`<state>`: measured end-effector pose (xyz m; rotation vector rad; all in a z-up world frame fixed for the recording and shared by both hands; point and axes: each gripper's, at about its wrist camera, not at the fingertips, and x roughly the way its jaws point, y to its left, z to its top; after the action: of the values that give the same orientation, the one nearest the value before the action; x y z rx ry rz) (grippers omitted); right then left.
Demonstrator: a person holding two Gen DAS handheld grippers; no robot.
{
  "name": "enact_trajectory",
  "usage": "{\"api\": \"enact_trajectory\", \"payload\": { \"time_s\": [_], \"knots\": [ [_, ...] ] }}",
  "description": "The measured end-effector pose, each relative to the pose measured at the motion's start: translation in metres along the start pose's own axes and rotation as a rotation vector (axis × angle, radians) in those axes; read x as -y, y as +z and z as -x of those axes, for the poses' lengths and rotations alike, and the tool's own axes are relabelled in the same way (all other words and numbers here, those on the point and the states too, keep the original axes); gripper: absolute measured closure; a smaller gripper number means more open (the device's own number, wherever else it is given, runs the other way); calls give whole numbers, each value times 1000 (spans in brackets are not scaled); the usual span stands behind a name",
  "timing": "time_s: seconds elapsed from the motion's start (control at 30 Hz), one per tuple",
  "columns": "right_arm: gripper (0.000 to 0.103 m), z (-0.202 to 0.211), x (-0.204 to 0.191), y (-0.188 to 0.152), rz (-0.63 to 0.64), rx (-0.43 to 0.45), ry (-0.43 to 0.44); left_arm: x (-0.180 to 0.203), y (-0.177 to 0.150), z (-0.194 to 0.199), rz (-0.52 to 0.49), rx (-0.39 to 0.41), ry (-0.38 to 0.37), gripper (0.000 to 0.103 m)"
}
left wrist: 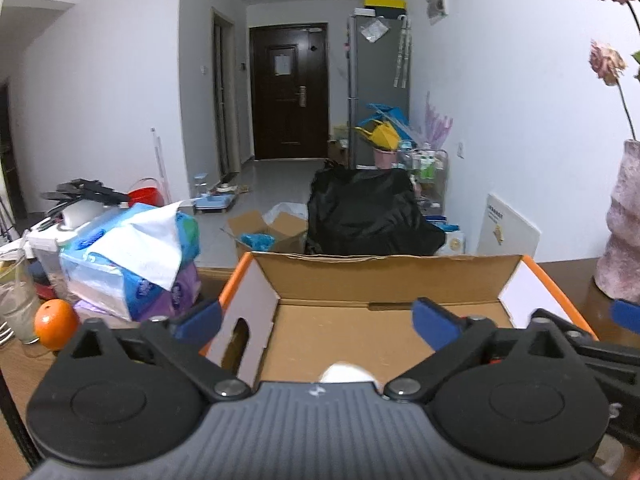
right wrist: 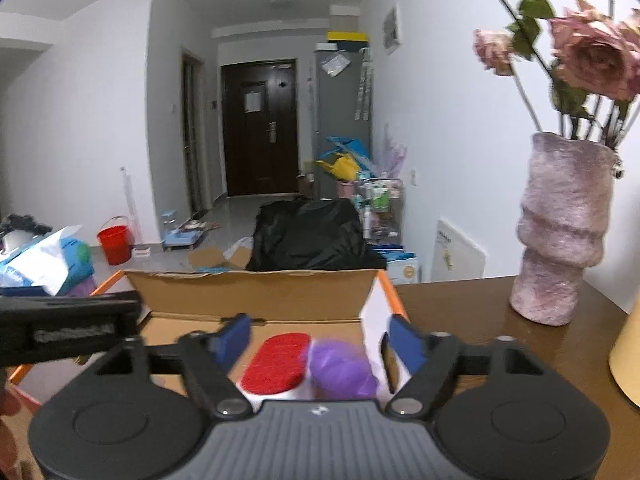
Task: Organize rigid objects
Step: 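Open the left tool over the box while the right tool releases the purple cap inside, then withdraw both tools from the box back over the table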
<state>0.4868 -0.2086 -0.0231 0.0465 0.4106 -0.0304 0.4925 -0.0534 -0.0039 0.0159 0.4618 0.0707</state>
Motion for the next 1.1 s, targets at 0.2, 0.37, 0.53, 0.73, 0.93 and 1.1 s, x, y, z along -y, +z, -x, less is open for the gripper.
{"api": "enact_trajectory", "payload": {
  "time_s": [0.2,0.37,0.53,0.73,0.93,1.1],
  "knots": [
    [0,3,7,2,-10,15,-22,2,0,-1,-14,-6,7,0],
    [0,2,8,2,-8,12,-23,3,-1,-2,-15,-10,19,0],
    [0,3,8,2,-7,16,-22,3,-2,-1,-15,-13,24,0],
    [0,4,7,2,-6,18,-21,3,-1,-1,-17,-14,32,0],
    [0,8,7,4,-4,20,-22,2,0,4,-3,-14,39,0],
    [0,16,5,6,8,29,-30,1,0,8,3,-11,38,0]
  ]
}}
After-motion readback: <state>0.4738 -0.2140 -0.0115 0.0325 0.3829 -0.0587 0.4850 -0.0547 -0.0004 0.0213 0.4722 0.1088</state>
